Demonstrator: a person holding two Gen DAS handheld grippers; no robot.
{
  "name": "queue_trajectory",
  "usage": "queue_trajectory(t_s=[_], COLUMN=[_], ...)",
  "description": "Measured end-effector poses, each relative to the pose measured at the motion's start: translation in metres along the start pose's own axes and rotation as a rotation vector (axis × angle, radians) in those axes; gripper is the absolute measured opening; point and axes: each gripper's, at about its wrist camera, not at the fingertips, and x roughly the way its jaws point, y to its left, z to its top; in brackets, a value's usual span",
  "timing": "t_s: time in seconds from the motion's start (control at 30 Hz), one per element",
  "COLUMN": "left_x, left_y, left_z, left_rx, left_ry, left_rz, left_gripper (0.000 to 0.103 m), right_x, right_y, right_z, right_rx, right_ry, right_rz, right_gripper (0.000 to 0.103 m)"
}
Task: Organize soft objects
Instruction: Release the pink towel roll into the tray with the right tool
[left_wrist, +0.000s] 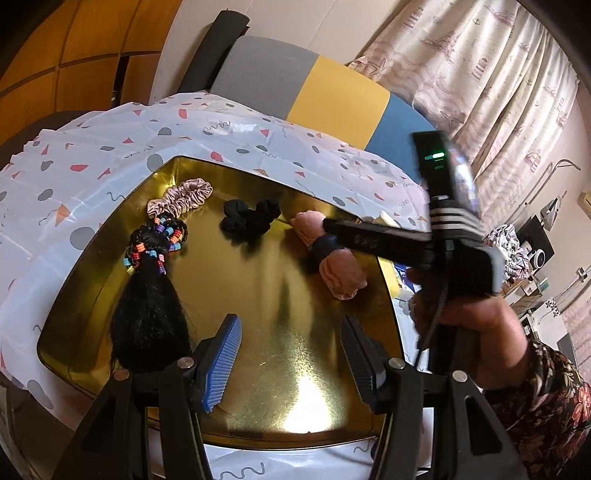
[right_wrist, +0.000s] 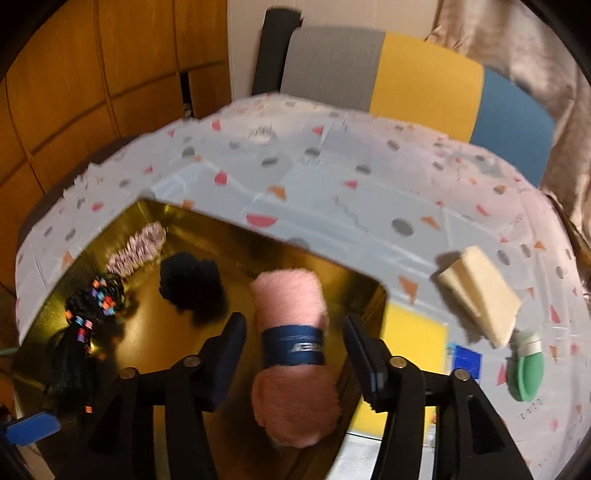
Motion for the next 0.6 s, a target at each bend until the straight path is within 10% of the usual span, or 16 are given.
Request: queue_trajectory(t_s=[0.6], left_x=[-0.001], left_y=[-0.038], left_z=[-0.02], left_rx=[0.131], left_ry=[0.001], left_rz=[-0.04], left_gripper=[0.057], right_x=[-0.069], right_y=[-0.09], right_z=[-0.086], right_rx=[0.212], right_ry=[-0.034], right_rz=[-0.072], right_gripper=[0.073])
